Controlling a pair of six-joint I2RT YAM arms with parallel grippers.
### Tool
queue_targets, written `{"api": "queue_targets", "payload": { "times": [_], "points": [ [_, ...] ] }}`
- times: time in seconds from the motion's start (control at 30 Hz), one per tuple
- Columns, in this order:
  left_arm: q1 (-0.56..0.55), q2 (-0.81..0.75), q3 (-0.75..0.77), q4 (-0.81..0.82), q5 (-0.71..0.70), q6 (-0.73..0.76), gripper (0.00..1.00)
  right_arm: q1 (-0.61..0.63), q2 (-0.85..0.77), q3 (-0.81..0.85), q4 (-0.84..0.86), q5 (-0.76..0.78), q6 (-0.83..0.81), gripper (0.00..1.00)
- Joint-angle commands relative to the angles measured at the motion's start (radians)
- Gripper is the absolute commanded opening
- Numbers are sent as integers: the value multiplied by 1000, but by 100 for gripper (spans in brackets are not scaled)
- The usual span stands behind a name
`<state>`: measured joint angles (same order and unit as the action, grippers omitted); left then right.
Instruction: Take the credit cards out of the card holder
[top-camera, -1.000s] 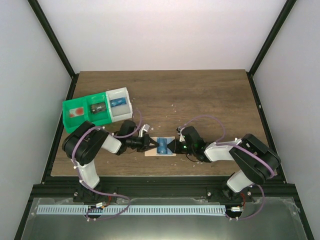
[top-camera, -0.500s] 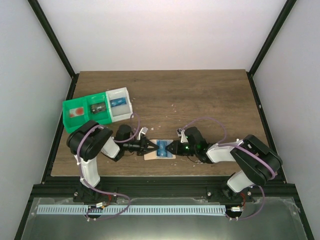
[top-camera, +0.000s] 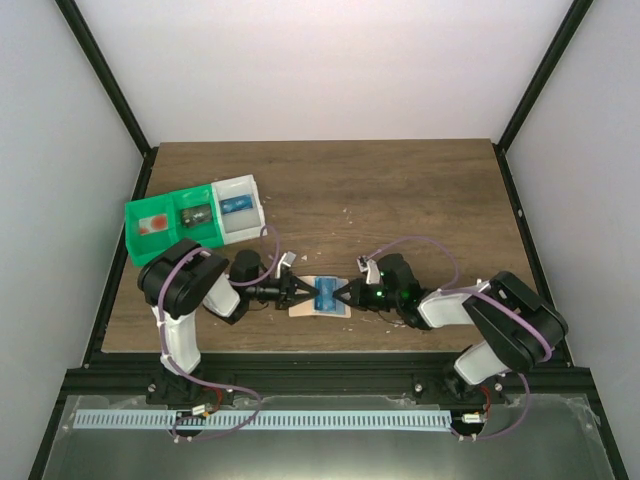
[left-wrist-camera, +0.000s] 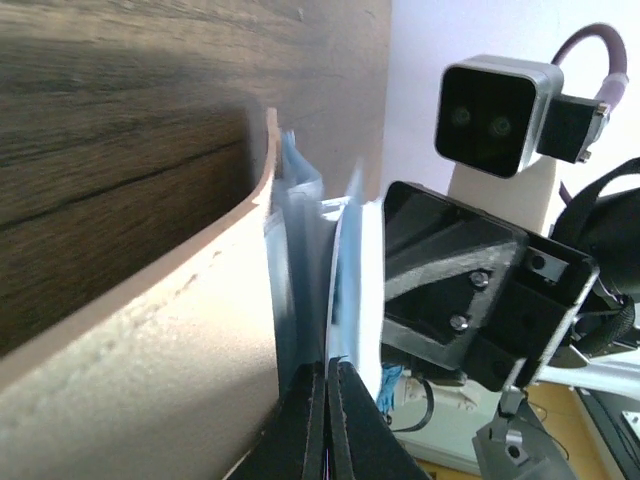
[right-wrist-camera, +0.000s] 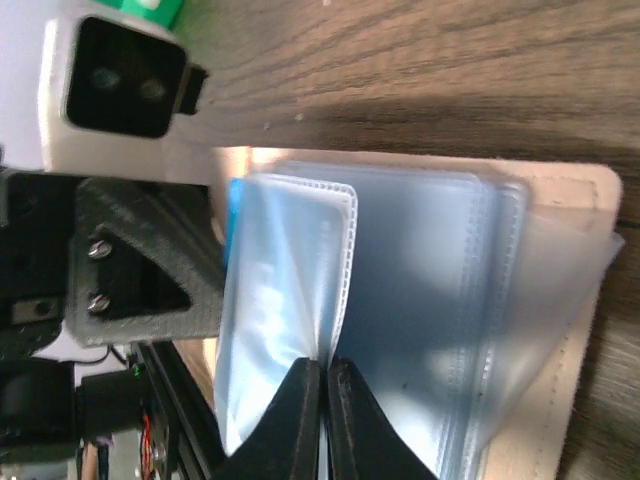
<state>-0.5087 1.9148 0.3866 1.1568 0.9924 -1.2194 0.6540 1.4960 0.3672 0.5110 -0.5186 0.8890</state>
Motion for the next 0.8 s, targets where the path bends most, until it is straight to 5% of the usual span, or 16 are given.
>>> {"api": "queue_targets", "payload": {
  "times": [0.0,0.43,0.77],
  "points": [
    [4,14,-2,53,10,34,0,-18,-26,-35,67,-38,21,1],
    [56,-11,0,-105,-1,158,0,-42,-25,-62,64,-31,19,4],
    [56,9,-12,-38,20,123,0,-42,0,-58,103,-63,20,1]
  ]
}}
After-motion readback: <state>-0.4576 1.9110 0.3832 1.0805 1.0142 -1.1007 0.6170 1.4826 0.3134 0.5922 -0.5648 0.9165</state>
